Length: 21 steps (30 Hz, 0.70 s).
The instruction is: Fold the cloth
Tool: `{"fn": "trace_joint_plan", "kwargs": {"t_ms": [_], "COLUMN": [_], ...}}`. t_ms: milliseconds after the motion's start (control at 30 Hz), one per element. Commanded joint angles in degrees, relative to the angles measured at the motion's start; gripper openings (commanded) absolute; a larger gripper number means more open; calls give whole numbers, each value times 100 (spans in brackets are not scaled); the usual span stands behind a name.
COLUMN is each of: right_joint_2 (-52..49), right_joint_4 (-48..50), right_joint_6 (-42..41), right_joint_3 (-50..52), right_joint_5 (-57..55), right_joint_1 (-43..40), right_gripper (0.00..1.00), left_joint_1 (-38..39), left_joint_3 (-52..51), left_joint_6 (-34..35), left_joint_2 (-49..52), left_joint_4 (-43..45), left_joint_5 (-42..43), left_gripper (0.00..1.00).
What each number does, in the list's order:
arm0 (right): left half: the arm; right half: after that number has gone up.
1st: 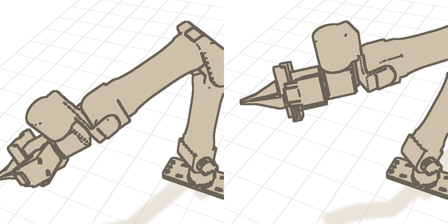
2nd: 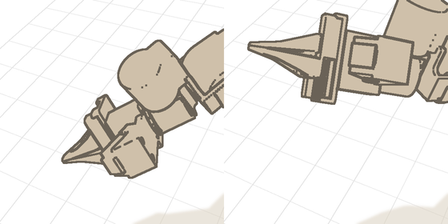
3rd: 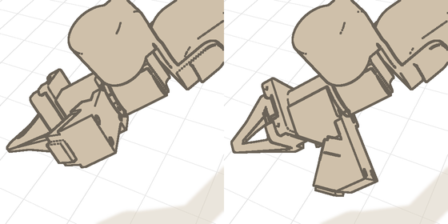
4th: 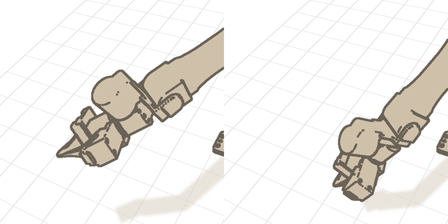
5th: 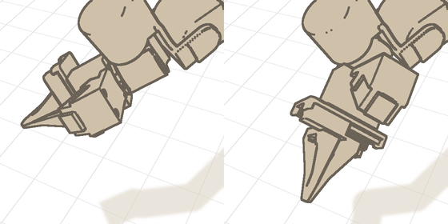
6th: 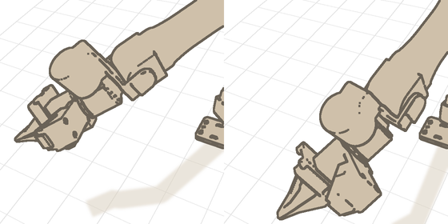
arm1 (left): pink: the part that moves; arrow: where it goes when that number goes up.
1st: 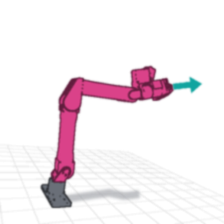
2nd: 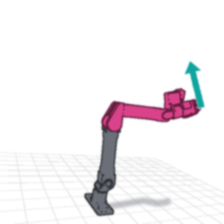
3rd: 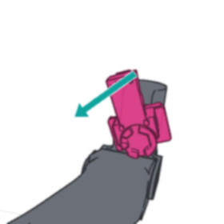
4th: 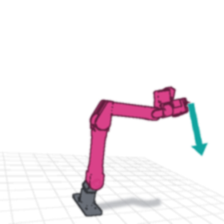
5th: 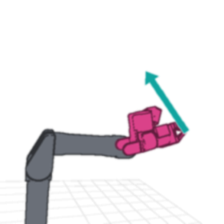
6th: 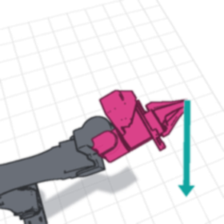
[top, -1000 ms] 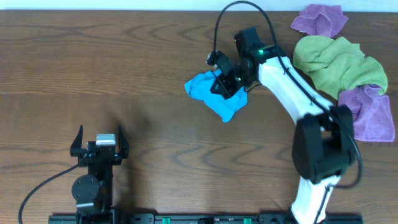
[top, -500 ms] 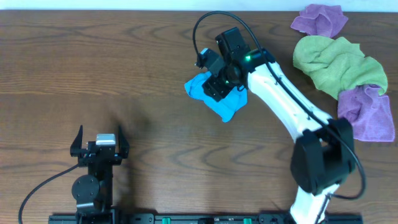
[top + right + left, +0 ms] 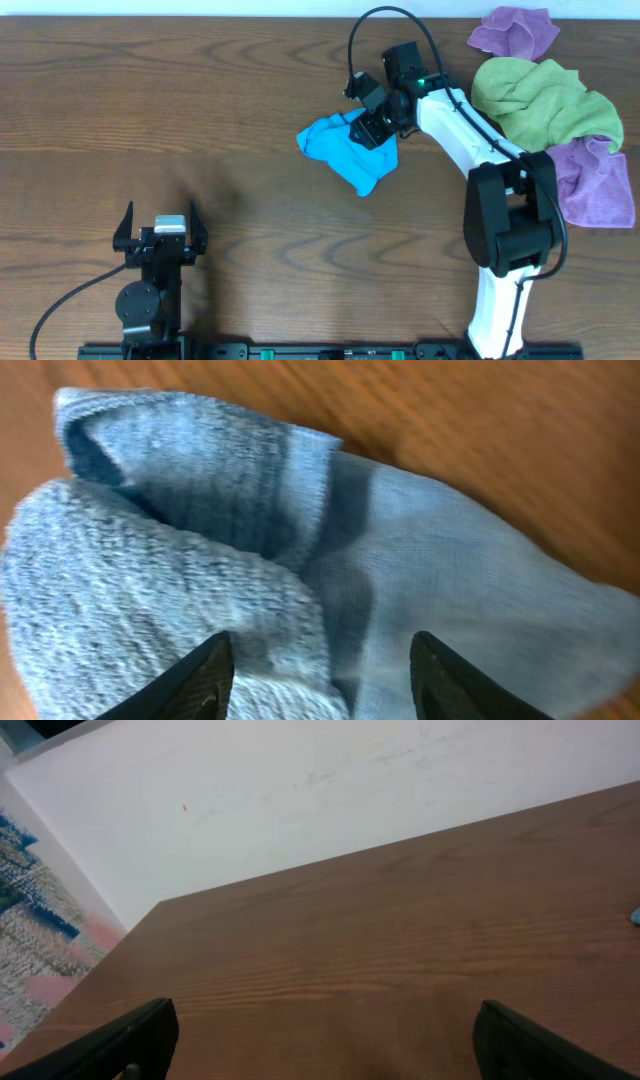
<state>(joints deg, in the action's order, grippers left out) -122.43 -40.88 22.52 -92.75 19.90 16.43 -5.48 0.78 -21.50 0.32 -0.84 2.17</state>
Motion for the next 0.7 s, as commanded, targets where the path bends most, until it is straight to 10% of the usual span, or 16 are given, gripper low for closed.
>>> {"fn": "trace_joint_plan", "kwargs": {"t_ms": [0,367,533,667], "right_joint_2": [-31,-330,-385,-221], "right_joint_4": [15,13,-15,-225], "right_joint_6": [136,136,118,-24], "right_joint_3": [-31,-28,-31,-120], "right_joint_5": [437,636,859,1353], "right_joint_1": [48,74,83,92], "right_gripper": [57,41,5,1], "left_joint_1": [-17,-17,-17,-17], "left_joint_3": [-50,-50,-50,-50], "left_joint_6": [-79,-79,-79,-79], "left_joint_2": [-2,-2,-2,-2], "left_joint_4": [-343,-343,-343,-343], "left_joint_5": [-26,-26,-26,-26], "left_gripper": [95,95,95,95]}}
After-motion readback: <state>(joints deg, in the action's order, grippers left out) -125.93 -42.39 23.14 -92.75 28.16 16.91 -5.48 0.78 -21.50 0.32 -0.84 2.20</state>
